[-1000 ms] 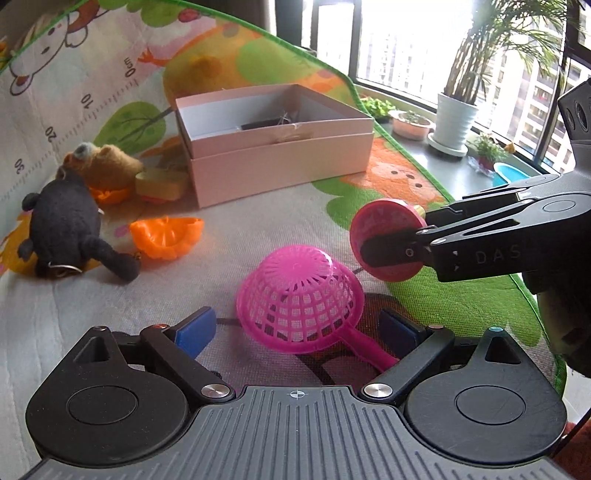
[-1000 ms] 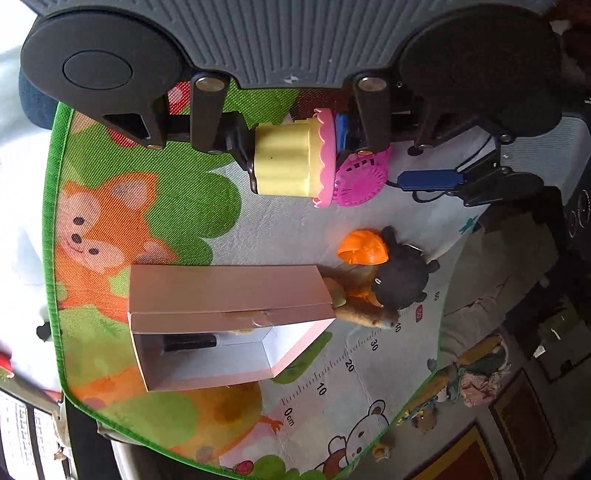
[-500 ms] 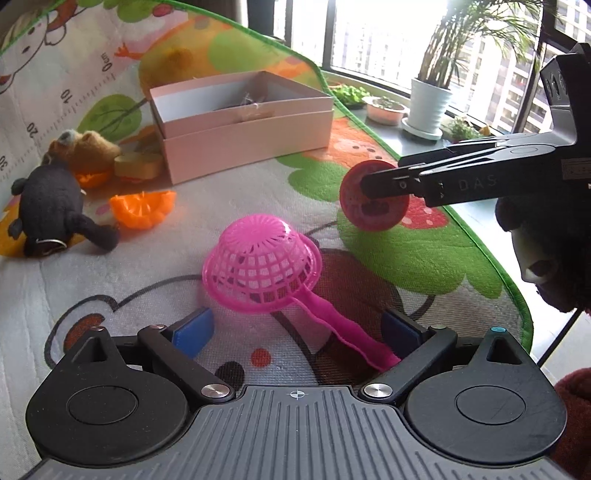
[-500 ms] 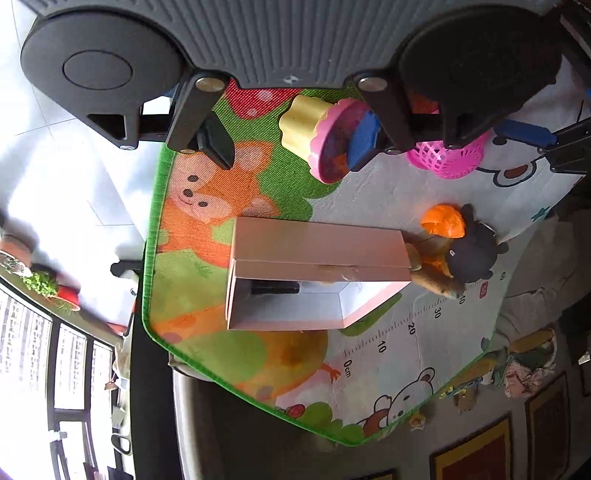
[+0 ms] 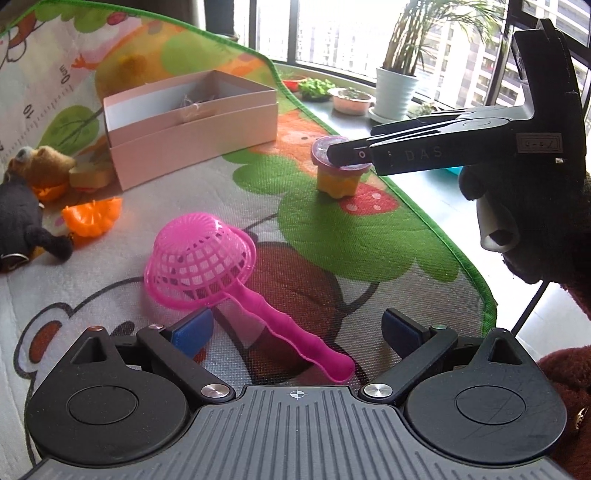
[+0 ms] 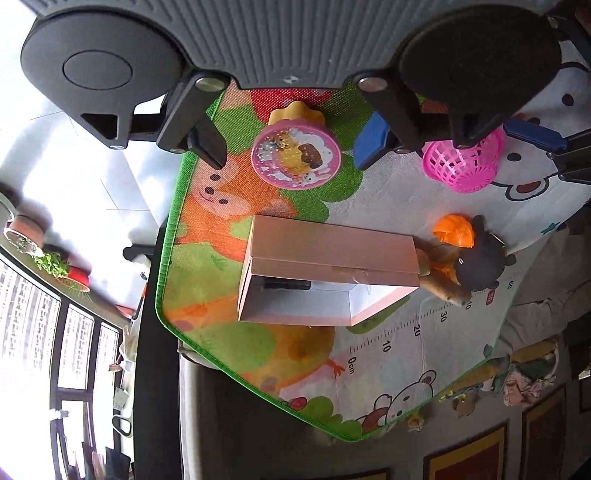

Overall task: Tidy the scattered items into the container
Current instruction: 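Set the yellow cup toy upright on the mat with the right tool while the left tool holds the strainer, then grasp the upright yellow cup toy by its body with the right tool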

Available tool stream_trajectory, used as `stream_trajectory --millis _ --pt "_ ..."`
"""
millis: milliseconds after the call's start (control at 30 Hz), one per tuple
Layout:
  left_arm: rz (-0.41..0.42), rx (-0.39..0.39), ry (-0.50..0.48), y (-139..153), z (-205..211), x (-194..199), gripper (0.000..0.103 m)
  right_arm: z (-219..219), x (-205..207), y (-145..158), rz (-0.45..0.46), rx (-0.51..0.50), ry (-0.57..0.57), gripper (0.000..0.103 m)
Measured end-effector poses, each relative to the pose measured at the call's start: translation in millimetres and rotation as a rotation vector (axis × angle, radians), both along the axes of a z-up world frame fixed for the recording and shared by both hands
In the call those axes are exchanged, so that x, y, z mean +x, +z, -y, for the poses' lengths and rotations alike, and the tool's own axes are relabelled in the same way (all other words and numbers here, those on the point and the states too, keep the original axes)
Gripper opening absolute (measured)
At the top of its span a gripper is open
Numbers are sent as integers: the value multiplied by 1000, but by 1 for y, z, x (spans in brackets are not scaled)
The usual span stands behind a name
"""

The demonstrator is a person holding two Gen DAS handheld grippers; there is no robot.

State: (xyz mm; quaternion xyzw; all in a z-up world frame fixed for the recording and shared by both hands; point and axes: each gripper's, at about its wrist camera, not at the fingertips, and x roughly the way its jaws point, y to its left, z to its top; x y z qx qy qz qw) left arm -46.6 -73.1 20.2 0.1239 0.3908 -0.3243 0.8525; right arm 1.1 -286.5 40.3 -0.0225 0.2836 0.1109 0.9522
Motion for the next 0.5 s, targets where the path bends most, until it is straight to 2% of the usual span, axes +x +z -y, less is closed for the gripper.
stream_trajectory --millis 100,167,300,500 --pt "5 27 4 -1 -3 0 100 -4 -2 -2 3 -3 0 88" --pt "22 55 18 -1 -9 0 100 -5 -5 -2 8 3 0 99" --pt "71 122 86 0 -31 4 101 -7 -12 -4 0 26 8 102" --pt "120 181 271 3 -75 22 101 -17 -18 -20 -85 64 49 103"
